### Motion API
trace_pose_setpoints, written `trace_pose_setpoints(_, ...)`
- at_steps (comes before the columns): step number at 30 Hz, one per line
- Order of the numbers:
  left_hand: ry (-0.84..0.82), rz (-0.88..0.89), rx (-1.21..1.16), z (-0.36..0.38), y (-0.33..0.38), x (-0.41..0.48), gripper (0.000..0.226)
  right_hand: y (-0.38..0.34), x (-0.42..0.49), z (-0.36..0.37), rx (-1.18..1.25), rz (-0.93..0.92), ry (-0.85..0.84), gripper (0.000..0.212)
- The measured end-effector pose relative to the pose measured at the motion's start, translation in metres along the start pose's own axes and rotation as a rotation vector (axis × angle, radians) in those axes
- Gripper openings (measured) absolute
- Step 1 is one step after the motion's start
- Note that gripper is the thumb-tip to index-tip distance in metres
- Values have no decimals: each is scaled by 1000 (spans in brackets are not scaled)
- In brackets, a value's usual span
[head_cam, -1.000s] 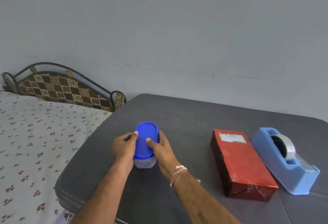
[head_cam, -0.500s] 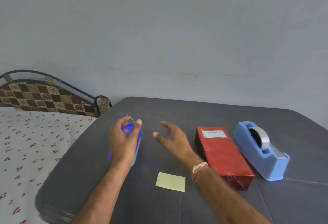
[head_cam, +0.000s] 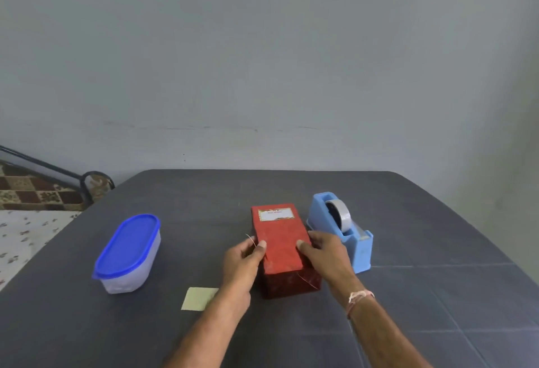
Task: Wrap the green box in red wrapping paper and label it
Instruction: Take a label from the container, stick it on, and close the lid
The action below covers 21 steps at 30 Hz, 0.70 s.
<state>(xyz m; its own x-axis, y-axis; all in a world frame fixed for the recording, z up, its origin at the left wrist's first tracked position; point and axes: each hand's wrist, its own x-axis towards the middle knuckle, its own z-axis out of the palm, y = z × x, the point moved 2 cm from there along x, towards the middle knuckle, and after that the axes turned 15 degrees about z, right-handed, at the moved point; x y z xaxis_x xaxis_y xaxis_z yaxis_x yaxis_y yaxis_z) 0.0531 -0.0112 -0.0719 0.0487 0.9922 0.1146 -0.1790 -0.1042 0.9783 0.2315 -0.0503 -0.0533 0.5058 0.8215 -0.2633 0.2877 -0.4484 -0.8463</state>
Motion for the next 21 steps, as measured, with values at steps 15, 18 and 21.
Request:
trace_pose_setpoints(15, 403, -5, 93, -119, 26, 136, 33, -98, 74, 163, 298, 5, -342, 28)
trace_pose_setpoints(18, 421, 11, 87, -124, 15, 145, 35, -94, 83, 172, 298, 5, -310, 30)
trace_pose_setpoints(21, 415, 25, 116, -123, 16, 142, 35, -88, 85, 172, 313, 14, -321, 41)
